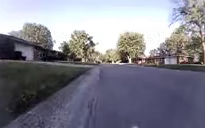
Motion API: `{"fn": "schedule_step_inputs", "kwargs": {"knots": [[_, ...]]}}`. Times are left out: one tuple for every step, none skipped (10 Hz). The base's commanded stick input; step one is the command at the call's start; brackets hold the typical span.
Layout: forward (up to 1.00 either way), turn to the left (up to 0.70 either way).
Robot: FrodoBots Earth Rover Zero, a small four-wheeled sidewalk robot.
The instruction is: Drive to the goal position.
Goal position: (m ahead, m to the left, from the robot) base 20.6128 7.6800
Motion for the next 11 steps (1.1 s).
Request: {"fn": "schedule_step_inputs", "kwargs": {"knots": [[0.96,0.00],[0.95,0.00],[0.96,0.00],[0.97,0.00],[0.97,0.00],[0.98,0.00],[0.98,0.00],[0.98,0.00],[0.97,0.00],[0.97,0.00],[0.98,0.00]]}}
